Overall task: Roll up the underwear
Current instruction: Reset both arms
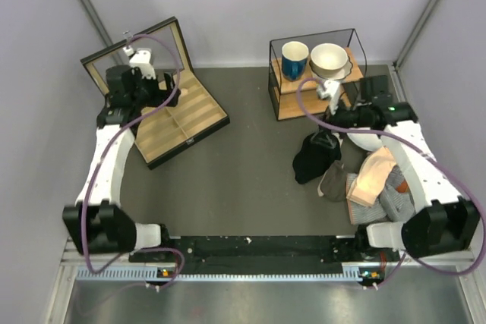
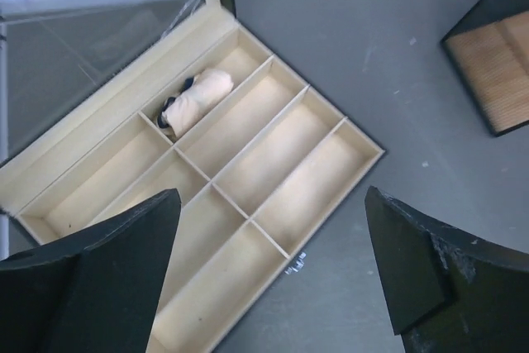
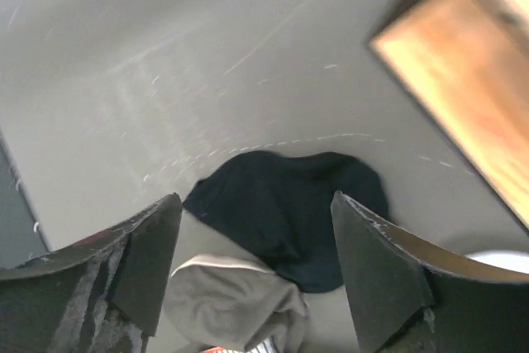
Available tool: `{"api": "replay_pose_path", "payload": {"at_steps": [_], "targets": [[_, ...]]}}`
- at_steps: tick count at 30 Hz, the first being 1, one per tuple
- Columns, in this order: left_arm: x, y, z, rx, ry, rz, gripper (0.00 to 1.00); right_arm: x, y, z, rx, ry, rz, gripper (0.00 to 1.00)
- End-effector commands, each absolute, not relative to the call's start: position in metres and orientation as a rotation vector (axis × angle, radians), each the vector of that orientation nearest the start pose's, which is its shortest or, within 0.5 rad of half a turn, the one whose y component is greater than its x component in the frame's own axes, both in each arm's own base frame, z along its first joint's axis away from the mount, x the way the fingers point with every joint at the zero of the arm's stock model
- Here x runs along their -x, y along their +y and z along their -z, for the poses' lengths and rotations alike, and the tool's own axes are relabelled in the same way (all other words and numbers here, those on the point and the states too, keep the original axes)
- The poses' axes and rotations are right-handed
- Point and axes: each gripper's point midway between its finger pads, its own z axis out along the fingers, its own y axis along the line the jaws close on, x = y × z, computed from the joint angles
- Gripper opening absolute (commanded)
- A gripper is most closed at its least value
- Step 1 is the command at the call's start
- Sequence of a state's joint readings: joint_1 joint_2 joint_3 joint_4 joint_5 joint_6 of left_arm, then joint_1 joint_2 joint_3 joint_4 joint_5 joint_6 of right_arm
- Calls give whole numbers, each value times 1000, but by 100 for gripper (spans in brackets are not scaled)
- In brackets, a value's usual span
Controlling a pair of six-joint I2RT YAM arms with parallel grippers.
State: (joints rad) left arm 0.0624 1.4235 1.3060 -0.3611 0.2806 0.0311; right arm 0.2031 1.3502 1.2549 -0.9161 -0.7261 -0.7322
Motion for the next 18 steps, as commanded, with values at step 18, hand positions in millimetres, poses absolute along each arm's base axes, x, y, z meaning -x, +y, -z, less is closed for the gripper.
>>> {"api": "replay_pose_path", "payload": {"at_steps": [18], "targets": [[-268,-68,-272,-161,1693,421,99,-311,15,-332,-2,1772,-143,99]]}}
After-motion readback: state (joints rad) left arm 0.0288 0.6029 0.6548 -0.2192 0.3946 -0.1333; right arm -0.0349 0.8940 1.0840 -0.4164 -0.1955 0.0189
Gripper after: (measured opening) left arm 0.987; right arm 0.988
